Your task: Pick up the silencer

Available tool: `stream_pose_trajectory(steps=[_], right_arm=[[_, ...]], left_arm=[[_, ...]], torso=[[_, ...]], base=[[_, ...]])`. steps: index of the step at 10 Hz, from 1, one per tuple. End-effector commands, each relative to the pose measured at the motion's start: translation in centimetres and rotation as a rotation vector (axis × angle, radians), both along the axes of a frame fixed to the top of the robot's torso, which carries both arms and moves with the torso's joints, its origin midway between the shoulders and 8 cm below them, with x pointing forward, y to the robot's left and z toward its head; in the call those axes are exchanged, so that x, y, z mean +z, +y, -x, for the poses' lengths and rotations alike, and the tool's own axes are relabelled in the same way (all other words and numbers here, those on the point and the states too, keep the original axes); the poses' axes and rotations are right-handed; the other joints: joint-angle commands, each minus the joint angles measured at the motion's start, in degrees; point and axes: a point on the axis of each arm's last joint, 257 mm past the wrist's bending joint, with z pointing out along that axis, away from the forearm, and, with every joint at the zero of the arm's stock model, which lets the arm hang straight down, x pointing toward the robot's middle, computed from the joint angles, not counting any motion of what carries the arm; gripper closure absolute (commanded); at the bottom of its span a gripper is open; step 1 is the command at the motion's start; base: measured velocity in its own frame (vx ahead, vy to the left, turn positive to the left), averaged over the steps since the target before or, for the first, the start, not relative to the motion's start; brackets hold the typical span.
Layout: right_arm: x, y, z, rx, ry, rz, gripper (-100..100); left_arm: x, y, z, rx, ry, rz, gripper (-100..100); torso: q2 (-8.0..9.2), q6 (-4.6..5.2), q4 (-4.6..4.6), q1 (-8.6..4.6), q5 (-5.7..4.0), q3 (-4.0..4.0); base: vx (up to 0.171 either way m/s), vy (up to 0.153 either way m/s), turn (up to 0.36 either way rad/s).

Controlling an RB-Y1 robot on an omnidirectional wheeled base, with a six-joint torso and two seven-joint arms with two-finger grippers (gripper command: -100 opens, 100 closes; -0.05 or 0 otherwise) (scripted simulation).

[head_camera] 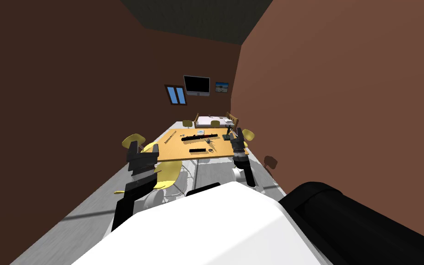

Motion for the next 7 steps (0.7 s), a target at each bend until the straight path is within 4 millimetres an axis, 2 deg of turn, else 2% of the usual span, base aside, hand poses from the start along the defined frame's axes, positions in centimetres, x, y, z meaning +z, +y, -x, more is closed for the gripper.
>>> stream_pose_trajectory(steps=[1, 4, 7], right_arm=[[0.0, 0.0, 0.0, 0.0, 0.0, 0.0, 0], [0.0, 0.0, 0.0, 0.0, 0.0, 0.0, 0], [0.0, 0.0, 0.0, 0.0, 0.0, 0.0, 0]], left_arm=[[-1.0, -0.4, -0.8, -0.022, 0.036, -0.035, -100], [-3.3, -0.6, -2.5, -0.047, 0.112, -0.076, -100], [-6.4, -0.6, -4.6, -0.062, 0.21, -0.102, -100]], torso=[[0.0, 0.0, 0.0, 0.0, 0.0, 0.0], [-0.1, 0.0, -0.02, -0.05, -0.01, -0.06], [-0.18, 0.0, -0.04, -0.07, -0.01, -0.1]], base=[[0.013, -0.009, -0.018], [0.028, -0.019, -0.018], [0.041, -0.025, -0.024]])
